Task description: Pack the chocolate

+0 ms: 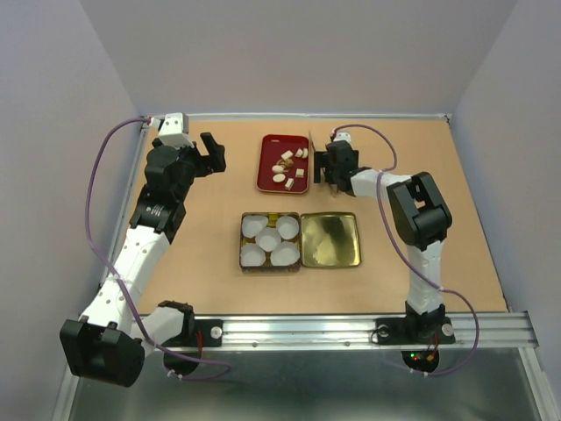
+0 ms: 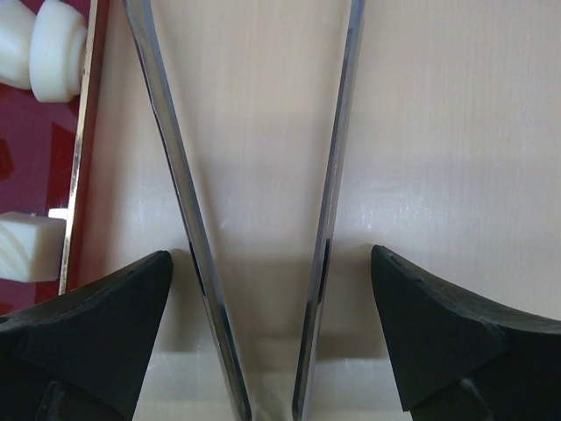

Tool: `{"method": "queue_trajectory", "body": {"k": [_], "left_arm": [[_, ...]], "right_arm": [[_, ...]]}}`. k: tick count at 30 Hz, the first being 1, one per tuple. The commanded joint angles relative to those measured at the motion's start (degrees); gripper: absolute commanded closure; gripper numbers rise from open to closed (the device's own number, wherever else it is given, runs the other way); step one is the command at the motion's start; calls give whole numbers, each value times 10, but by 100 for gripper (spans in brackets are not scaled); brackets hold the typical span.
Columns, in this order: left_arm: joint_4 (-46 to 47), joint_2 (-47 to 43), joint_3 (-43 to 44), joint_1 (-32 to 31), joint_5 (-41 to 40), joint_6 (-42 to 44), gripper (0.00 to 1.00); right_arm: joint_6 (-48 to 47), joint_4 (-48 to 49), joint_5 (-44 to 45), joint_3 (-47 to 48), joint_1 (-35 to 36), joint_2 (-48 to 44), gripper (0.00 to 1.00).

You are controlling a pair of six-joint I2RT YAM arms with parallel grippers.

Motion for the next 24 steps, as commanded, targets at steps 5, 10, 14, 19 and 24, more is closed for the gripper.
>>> {"method": "queue_trajectory", "body": {"k": [5, 10, 14, 19, 24], "left_arm": [[19, -16, 6, -2, -9, 3, 1], [19, -15, 6, -2, -10, 3, 1], [19, -18, 6, -2, -11, 2, 1], [19, -18, 5, -2, -10, -2, 1], [21, -20, 4, -2, -10, -2, 1]], "right_arm": [[-1, 8, 8, 53, 6, 39, 2], [0, 7, 10, 55, 5, 44, 16], [1, 8, 14, 41, 5, 32, 28], [-8, 8, 27, 26, 5, -4, 39], [-23, 8, 30, 25, 5, -36, 49]]}}
